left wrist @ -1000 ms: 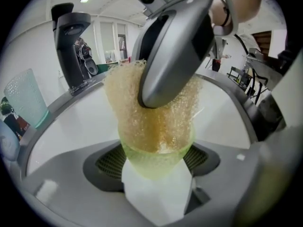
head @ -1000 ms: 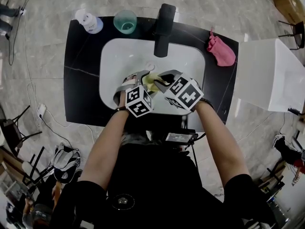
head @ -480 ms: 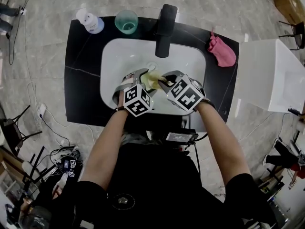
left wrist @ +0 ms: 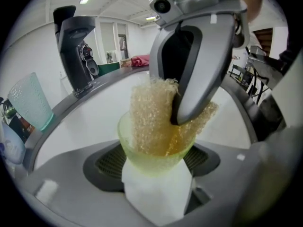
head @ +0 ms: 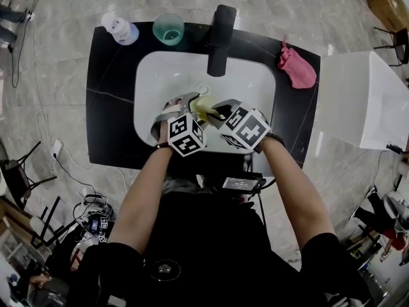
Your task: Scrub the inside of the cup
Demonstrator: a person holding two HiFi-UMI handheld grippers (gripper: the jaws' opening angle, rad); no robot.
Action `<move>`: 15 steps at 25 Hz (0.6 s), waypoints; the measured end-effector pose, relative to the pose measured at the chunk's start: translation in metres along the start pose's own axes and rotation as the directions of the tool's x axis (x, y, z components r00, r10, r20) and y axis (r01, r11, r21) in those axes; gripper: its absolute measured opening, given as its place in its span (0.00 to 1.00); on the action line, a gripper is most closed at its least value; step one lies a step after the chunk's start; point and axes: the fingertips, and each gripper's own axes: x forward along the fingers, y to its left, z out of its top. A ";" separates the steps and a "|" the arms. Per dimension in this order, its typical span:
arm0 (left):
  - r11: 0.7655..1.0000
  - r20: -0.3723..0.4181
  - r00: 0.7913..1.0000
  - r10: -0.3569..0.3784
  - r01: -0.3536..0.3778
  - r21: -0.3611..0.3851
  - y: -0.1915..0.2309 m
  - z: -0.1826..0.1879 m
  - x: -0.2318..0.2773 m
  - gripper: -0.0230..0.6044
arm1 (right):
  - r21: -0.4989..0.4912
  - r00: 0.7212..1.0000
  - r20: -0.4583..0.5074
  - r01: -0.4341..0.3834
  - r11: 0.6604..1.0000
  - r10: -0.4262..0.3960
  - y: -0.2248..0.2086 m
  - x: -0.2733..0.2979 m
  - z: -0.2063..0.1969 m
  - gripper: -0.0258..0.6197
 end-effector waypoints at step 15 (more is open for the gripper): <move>0.999 0.006 0.999 -0.036 0.036 0.004 -0.010 0.004 0.003 0.62 | 0.015 0.998 0.065 0.019 1.000 -0.020 -0.002 -0.002 0.022 0.11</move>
